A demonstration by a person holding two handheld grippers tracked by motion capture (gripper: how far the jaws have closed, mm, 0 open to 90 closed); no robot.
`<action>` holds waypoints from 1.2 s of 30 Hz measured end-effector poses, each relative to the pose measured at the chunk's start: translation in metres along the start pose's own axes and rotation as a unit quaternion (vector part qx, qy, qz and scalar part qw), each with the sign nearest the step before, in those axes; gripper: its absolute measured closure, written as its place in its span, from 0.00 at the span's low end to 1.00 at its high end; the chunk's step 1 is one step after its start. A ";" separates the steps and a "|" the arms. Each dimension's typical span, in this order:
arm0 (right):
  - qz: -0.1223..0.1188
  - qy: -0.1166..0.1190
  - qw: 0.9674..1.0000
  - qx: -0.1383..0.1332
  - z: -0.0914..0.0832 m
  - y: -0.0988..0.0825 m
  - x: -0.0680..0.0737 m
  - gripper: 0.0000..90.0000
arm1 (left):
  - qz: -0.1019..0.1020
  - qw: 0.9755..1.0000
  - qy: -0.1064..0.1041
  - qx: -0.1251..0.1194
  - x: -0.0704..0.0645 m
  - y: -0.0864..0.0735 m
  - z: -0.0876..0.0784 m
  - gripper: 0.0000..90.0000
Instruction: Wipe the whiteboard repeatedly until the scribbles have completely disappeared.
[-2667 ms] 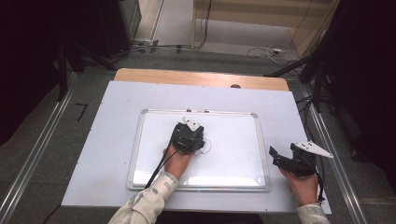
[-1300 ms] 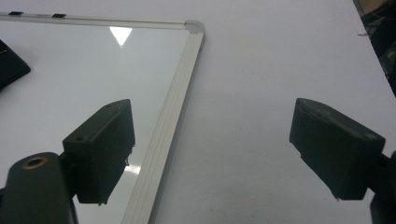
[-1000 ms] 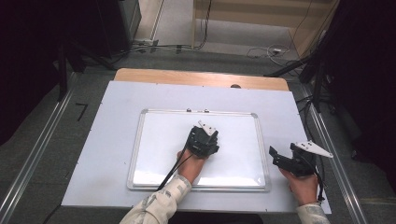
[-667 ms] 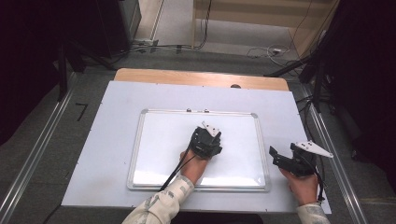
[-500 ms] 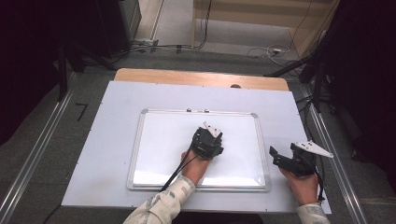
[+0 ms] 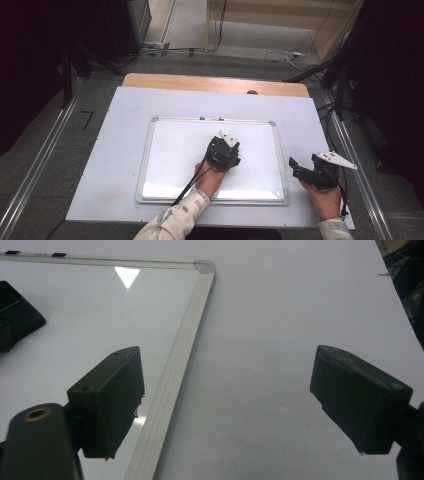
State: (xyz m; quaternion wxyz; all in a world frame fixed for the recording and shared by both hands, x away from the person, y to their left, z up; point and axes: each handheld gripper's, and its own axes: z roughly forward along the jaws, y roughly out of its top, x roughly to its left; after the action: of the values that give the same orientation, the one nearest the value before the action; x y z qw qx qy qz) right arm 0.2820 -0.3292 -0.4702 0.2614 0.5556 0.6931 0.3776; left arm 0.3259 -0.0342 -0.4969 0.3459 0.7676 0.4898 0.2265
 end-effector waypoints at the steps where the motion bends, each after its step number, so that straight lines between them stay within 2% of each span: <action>1: 0.001 0.000 1.000 0.000 0.000 -0.001 -0.001 0.14 | 0.000 1.000 0.000 0.000 0.000 0.000 0.000 0.45; 9: 0.005 -0.001 1.000 -0.003 -0.004 -0.002 -0.005 0.14 | 0.004 1.000 0.006 0.002 0.003 0.001 0.001 0.45; 16: 0.003 0.000 1.000 -0.004 -0.004 -0.003 -0.005 0.15 | -0.004 1.000 0.015 0.004 0.016 0.001 0.001 0.45; 23: 0.005 -0.002 1.000 -0.003 -0.004 -0.003 -0.006 0.15 | -0.011 1.000 0.020 0.002 0.023 0.000 0.001 0.45; 36: 0.004 -0.003 1.000 -0.001 -0.004 -0.004 -0.006 0.15 | -0.034 0.998 0.046 0.003 0.060 -0.005 -0.005 0.45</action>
State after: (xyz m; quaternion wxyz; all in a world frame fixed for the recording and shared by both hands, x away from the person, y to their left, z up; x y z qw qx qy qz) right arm 0.2775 -0.3365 -0.4714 0.2628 0.5593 0.6897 0.3774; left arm 0.3446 0.0237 -0.4969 0.3288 0.7400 0.5318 0.2481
